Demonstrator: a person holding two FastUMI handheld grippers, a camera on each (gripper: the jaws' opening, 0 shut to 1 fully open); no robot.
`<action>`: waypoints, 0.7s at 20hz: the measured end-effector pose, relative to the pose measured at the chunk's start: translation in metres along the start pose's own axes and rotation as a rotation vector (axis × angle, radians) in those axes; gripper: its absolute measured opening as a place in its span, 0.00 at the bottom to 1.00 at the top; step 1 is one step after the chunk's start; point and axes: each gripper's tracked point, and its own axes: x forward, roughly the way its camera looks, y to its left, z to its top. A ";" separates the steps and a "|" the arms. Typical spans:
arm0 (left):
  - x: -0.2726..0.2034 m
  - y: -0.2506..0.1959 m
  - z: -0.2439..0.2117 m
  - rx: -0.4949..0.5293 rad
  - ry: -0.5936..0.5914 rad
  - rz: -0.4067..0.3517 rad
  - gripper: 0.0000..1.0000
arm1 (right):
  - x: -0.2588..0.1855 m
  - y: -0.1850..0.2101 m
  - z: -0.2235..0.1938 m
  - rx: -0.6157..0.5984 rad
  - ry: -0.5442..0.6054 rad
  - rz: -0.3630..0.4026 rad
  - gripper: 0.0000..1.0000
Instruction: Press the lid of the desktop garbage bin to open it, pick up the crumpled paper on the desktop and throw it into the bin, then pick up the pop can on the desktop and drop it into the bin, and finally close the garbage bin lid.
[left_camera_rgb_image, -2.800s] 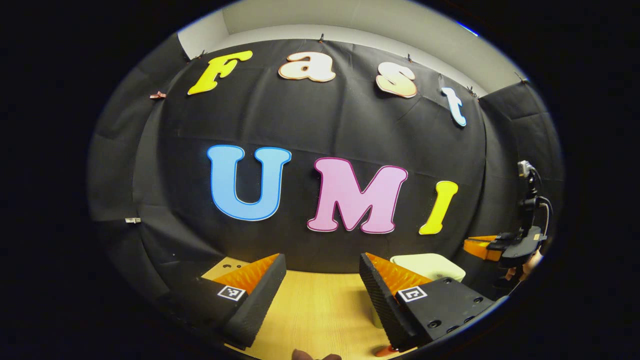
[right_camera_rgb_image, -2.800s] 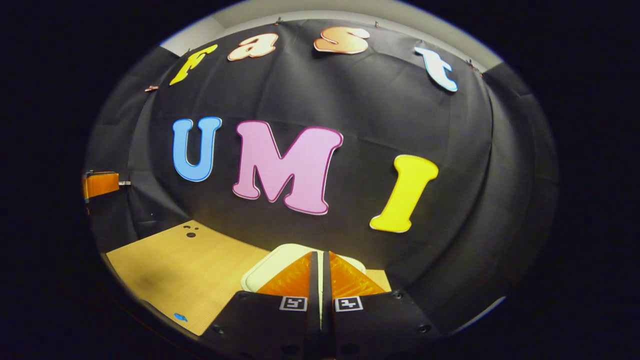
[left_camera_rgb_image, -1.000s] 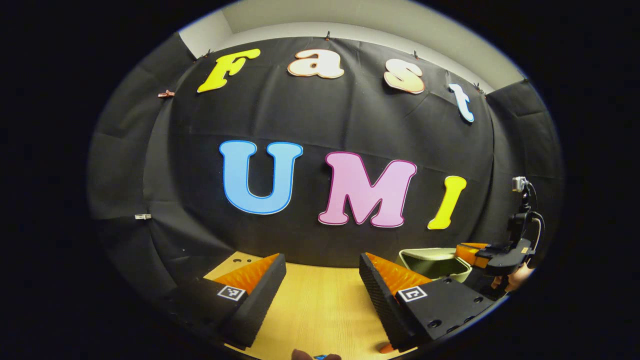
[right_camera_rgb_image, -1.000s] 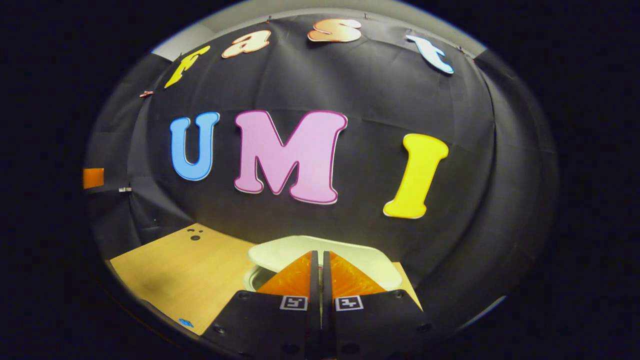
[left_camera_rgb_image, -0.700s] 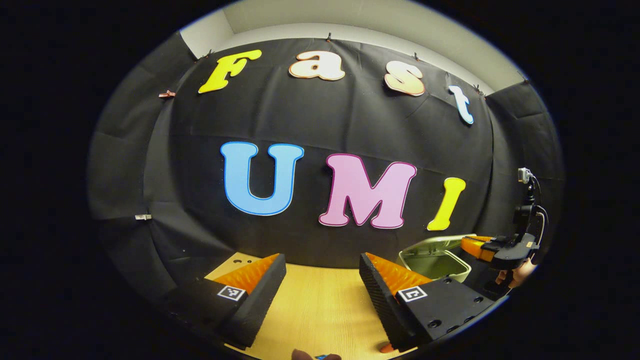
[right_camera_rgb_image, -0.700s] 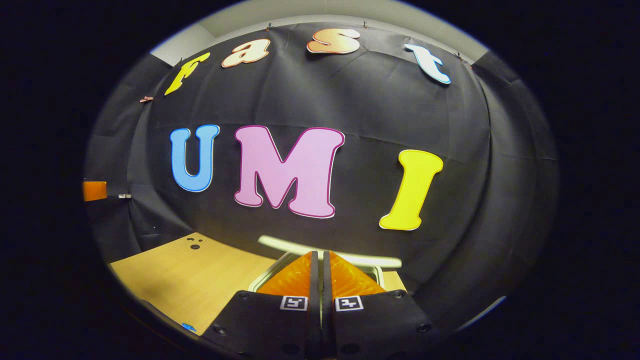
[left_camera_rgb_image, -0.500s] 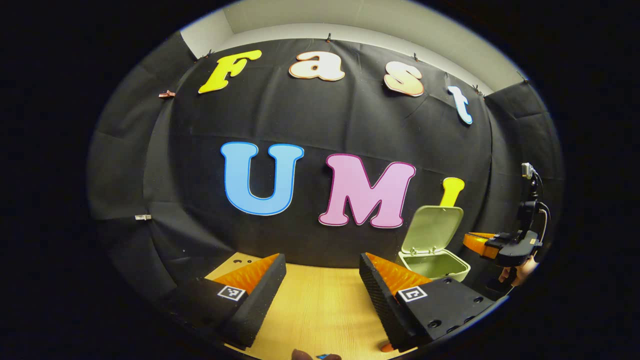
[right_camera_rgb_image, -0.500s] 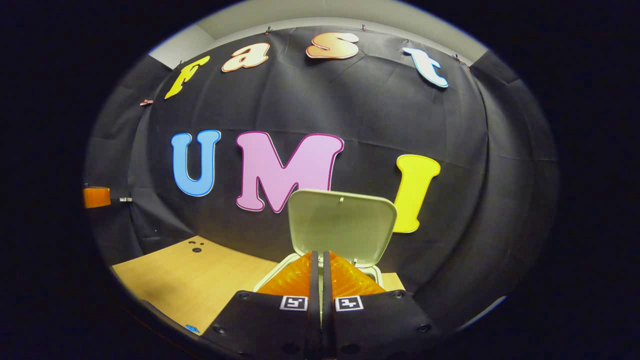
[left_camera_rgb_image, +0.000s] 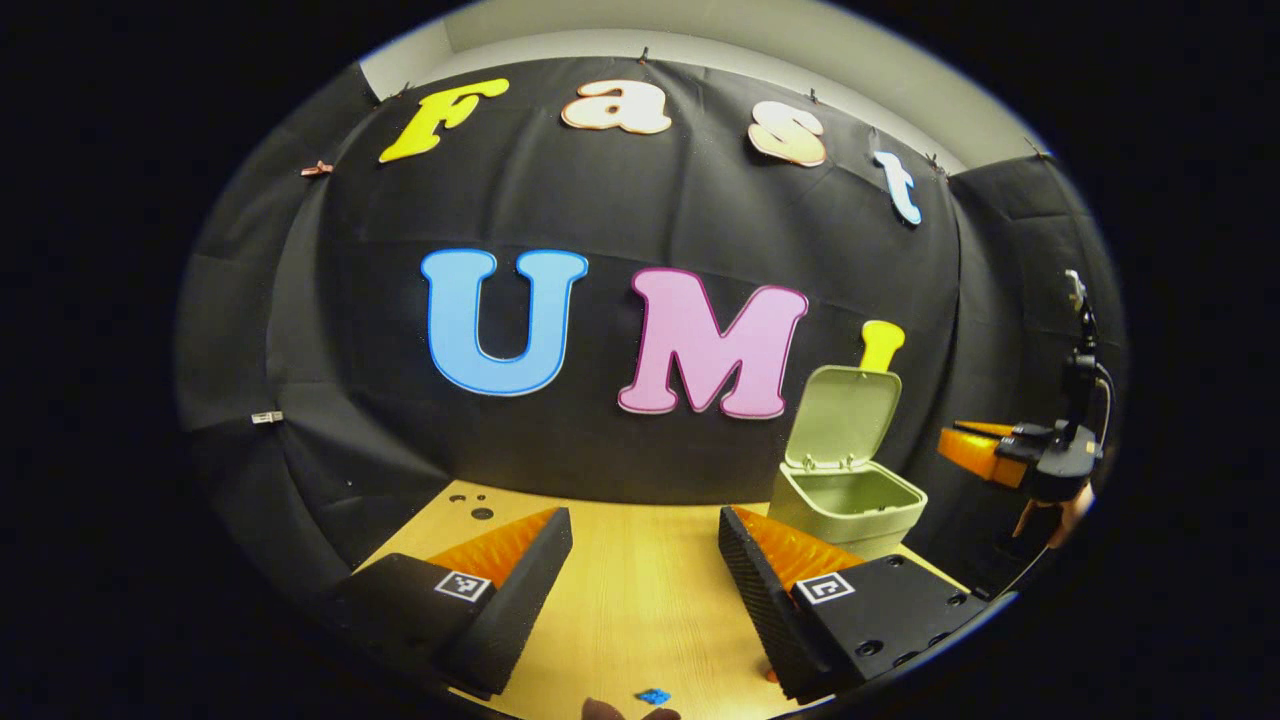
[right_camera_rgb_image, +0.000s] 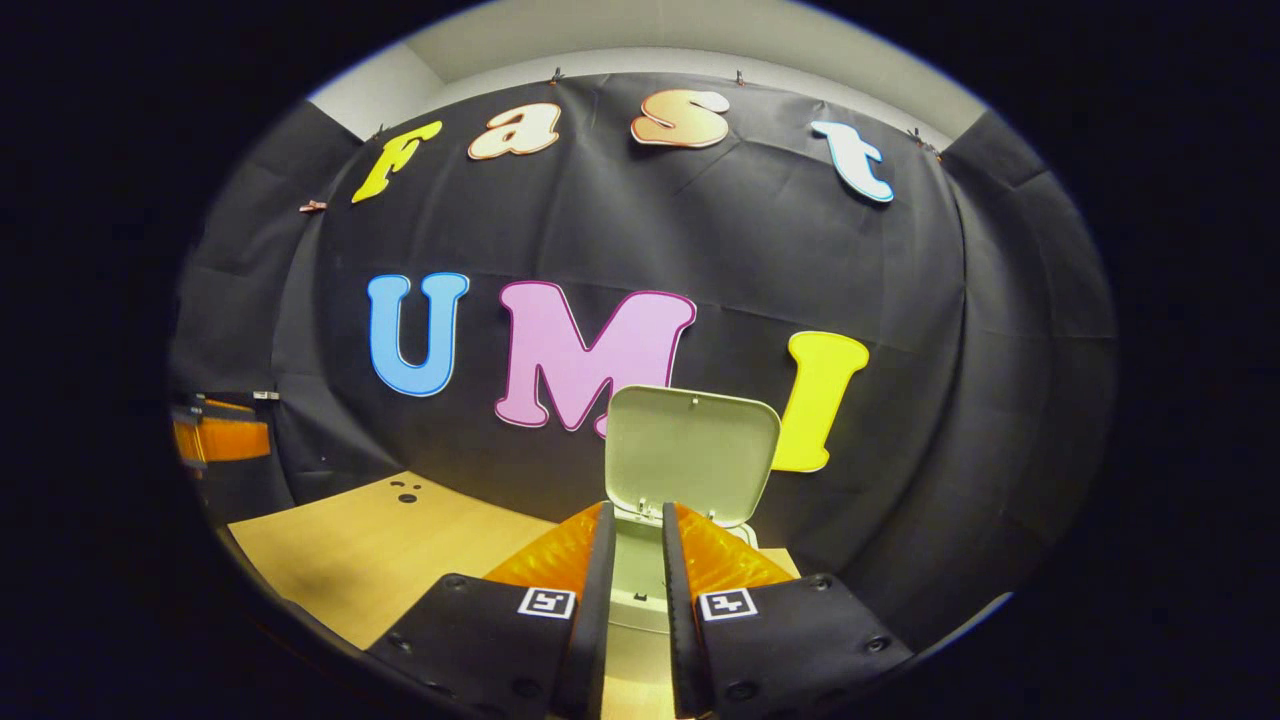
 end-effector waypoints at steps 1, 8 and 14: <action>0.000 -0.001 -0.011 0.013 0.017 -0.011 0.95 | -0.006 0.000 0.000 0.002 0.000 -0.001 0.31; -0.001 -0.019 -0.092 0.083 0.108 -0.120 0.95 | -0.037 -0.006 -0.008 -0.018 0.026 -0.018 0.34; 0.002 -0.029 -0.172 0.124 0.249 -0.148 0.94 | -0.062 -0.006 -0.018 -0.012 0.061 0.006 0.34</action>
